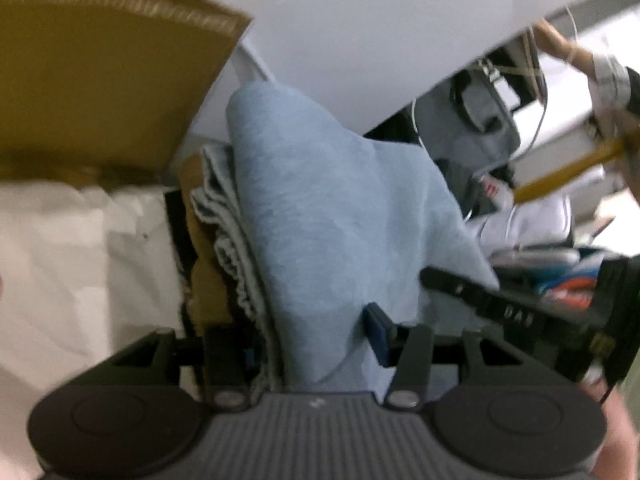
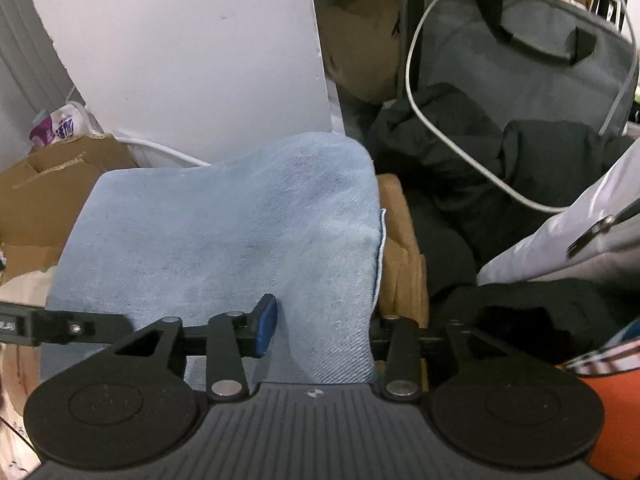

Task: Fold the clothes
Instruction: 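Lift the stacked towel and jeans with both grippers toward the cardboard box, then lower the stack onto the cardboard beside the bed with both grippers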

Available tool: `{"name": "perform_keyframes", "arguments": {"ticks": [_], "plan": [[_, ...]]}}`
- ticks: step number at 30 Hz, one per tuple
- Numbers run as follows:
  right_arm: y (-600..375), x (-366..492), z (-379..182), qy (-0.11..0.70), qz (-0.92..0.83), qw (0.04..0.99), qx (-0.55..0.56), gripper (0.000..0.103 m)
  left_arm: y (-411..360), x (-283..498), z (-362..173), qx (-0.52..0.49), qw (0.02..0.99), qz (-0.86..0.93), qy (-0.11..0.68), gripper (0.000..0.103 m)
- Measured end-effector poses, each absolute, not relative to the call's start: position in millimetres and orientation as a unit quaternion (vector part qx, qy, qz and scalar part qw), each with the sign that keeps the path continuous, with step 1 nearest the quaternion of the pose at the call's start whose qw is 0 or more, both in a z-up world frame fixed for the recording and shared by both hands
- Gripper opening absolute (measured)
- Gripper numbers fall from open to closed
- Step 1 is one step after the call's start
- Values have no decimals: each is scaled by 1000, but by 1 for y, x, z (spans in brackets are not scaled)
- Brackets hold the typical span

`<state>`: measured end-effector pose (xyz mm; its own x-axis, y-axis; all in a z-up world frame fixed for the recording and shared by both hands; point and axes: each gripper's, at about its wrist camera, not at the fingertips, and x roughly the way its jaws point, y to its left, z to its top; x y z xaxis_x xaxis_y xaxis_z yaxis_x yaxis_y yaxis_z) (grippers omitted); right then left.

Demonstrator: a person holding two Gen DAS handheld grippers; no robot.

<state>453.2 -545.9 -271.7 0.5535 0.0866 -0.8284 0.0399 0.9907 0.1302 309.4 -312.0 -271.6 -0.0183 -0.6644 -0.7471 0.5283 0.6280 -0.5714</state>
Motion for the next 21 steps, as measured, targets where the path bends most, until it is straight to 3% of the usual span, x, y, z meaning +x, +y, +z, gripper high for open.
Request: {"name": "perform_keyframes", "arguments": {"ticks": [2,13,17,21], "plan": [[-544,449,-265,471,0,881,52,49,-309,306,-260,-28,707,-430,561,52],[-541,440,-257,457,-25,889,34,49,-309,301,-188,39,755,-444,480,52],[-533,438,-252,441,-42,897,3,49,-336,295,-201,75,739,-458,488,51],[-526,439,-248,432,-26,901,9,51,-352,294,-228,112,734,-455,492,41]]}}
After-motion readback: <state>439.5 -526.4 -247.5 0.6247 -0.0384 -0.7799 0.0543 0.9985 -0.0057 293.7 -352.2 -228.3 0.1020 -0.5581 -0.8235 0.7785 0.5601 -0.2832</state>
